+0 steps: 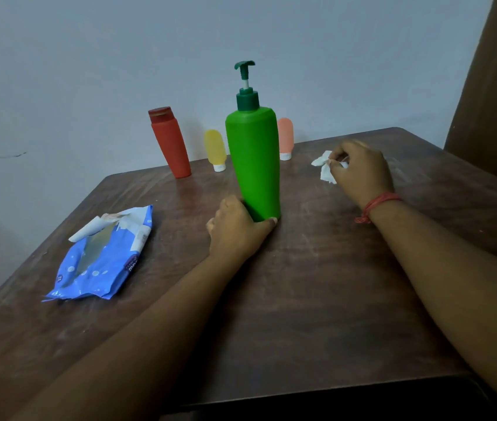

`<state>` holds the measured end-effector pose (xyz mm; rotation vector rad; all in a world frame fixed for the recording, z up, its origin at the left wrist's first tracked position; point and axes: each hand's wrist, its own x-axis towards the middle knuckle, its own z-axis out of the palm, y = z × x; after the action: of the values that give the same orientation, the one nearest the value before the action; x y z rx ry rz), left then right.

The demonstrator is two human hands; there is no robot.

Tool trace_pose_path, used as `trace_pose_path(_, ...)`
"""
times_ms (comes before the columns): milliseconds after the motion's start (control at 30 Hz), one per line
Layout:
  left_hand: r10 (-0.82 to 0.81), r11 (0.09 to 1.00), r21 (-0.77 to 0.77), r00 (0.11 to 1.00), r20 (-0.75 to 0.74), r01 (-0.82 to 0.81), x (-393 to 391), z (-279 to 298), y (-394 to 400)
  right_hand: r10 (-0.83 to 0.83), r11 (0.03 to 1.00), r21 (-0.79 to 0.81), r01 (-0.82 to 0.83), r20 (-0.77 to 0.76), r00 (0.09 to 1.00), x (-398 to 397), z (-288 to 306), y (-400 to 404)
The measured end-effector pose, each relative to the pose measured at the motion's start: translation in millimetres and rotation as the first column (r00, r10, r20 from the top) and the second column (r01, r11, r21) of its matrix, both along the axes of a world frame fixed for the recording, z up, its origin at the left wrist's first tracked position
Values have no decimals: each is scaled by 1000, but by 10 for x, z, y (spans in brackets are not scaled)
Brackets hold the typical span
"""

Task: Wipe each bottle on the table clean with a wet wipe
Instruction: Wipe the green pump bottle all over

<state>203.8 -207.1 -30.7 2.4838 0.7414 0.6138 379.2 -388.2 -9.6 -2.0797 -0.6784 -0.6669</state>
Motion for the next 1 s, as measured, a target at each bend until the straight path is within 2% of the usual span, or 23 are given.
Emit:
trace_pose_path(133, 0, 999, 43, 1000, -1, 0, 290, 37, -165, -29, 999, 20, 29, 2, 1000, 45, 21, -70)
trace_pose_path(333, -7, 996, 84, 1000, -1, 7, 934, 76, -417, -127, 985, 108, 135, -78, 989, 267, -21, -223)
trace_pose_path(600, -46, 999, 11, 997, 60, 46, 1842, 53, -616, -210, 868, 414, 275, -197, 958, 615, -34, -444)
trace_pose_path(800, -71, 997, -32, 992, 105, 74, 2350, 35, -609, -216, 849, 442, 290, -210, 953, 762, -78, -450)
trace_pose_path(1000, -45, 999, -25, 995, 85, 47, 2694, 18, -572, -194, 853, 436, 285, -243, 951, 810, -105, -402)
